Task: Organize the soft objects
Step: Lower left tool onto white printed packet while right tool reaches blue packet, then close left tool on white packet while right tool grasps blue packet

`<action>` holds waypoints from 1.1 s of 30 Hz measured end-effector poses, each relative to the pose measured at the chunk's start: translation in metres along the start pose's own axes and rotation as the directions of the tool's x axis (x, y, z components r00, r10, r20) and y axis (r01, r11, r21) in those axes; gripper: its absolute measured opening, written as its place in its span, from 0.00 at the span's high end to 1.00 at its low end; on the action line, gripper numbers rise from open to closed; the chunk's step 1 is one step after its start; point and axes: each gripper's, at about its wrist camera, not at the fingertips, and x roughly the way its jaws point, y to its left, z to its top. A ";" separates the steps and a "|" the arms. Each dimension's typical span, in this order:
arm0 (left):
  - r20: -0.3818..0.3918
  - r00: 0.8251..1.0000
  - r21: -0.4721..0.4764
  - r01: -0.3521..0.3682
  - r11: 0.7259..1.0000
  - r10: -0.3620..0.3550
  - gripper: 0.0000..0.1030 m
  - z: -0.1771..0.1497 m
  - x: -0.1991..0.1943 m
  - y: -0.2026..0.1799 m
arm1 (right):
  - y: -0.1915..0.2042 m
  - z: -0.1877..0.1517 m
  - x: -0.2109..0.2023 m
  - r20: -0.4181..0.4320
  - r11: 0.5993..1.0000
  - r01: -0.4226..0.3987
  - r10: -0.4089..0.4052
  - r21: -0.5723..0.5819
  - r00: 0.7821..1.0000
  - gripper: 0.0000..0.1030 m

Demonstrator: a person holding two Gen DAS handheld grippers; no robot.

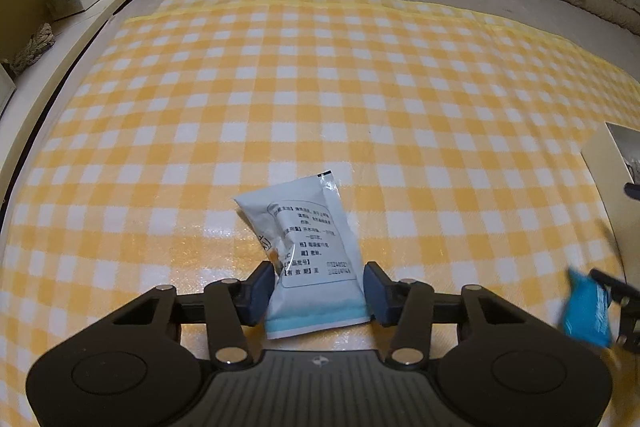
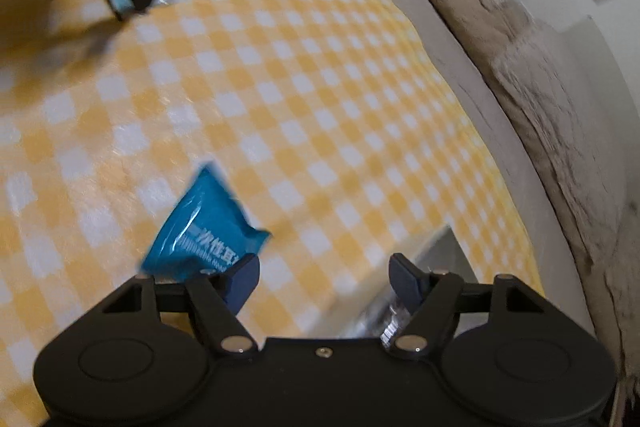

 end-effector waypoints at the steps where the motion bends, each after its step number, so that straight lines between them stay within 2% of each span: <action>1: 0.000 1.000 0.001 0.002 1.000 -0.002 0.53 0.000 0.000 0.000 | 0.003 0.002 -0.003 0.020 1.000 -0.018 0.018 0.002 1.000 0.30; 5: 0.000 1.000 0.003 0.011 1.000 -0.011 0.53 0.002 0.001 0.008 | 0.006 0.011 -0.013 0.052 0.999 -0.041 0.040 0.017 0.998 0.28; 7: 0.000 1.000 0.008 0.017 1.000 -0.017 0.54 0.003 0.002 0.009 | 0.000 0.014 -0.020 0.066 0.996 -0.056 0.051 0.064 0.997 0.24; 10: 0.000 1.000 0.015 0.025 1.000 -0.025 0.54 0.003 -0.002 0.007 | -0.016 0.015 -0.026 0.104 0.981 -0.134 0.119 0.143 0.987 0.18; 12: 0.001 1.000 0.023 0.031 0.999 -0.031 0.54 0.002 -0.005 0.002 | -0.023 0.012 -0.030 0.124 0.964 -0.211 0.192 0.163 0.974 0.17; 17: -0.003 0.999 0.036 0.042 0.998 -0.042 0.55 0.001 -0.006 -0.005 | -0.018 -0.001 -0.030 0.131 0.905 -0.407 0.391 0.126 0.911 0.15; 19: -0.003 0.999 0.037 0.044 0.998 -0.044 0.55 0.000 -0.007 -0.007 | -0.010 -0.002 -0.029 0.126 0.894 -0.441 0.430 0.083 0.894 0.15; 23: -0.003 0.999 0.035 0.046 0.998 -0.046 0.55 -0.001 -0.007 -0.006 | 0.000 -0.002 -0.026 0.115 0.886 -0.462 0.454 0.051 0.884 0.15; 26: -0.003 0.999 0.034 0.046 0.998 -0.046 0.55 -0.001 -0.006 -0.005 | 0.003 -0.002 -0.020 0.108 0.877 -0.480 0.473 0.040 0.874 0.19; 32: -0.003 0.999 0.033 0.047 0.998 -0.047 0.55 0.000 -0.005 -0.002 | 0.007 0.000 -0.011 0.070 0.854 -0.519 0.516 0.041 0.854 0.38; 33: -0.001 0.999 0.031 0.048 0.998 -0.048 0.57 -0.002 -0.006 -0.002 | 0.006 0.001 -0.012 0.069 0.851 -0.523 0.519 0.052 0.852 0.38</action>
